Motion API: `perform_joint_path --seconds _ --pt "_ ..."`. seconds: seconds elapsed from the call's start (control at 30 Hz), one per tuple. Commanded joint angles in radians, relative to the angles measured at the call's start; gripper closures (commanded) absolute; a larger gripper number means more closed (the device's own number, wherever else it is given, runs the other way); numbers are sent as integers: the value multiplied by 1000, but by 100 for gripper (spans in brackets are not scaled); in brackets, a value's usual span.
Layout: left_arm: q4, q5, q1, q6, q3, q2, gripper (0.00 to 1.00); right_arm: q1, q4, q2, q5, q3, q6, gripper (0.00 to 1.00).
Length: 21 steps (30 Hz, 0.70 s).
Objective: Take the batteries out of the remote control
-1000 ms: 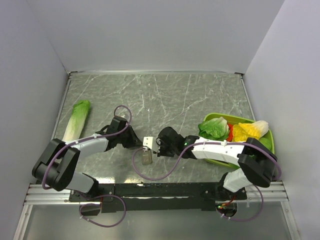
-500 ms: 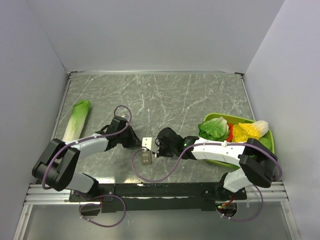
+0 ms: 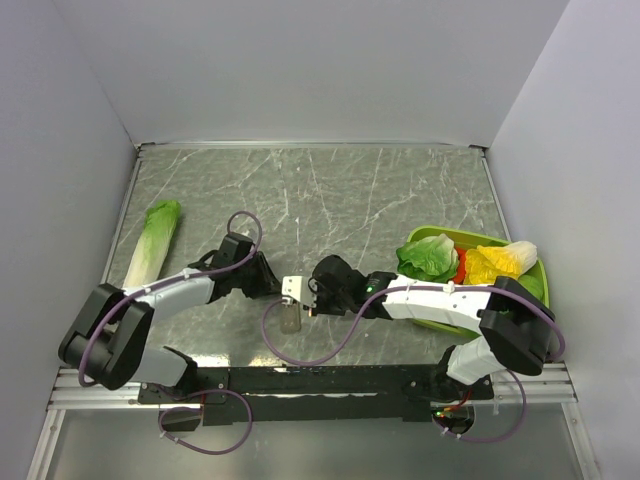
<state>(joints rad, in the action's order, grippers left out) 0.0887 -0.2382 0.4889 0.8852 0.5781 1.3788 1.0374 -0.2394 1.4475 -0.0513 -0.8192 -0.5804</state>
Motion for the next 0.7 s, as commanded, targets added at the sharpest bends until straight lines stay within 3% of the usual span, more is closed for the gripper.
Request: perform_joint_path --seconds 0.0,0.67 --pt "31 0 10 -23 42 -37 66 13 22 -30 -44 -28 7 100" --pt "97 72 8 -29 34 -103 60 13 6 -56 -25 -38 13 100"
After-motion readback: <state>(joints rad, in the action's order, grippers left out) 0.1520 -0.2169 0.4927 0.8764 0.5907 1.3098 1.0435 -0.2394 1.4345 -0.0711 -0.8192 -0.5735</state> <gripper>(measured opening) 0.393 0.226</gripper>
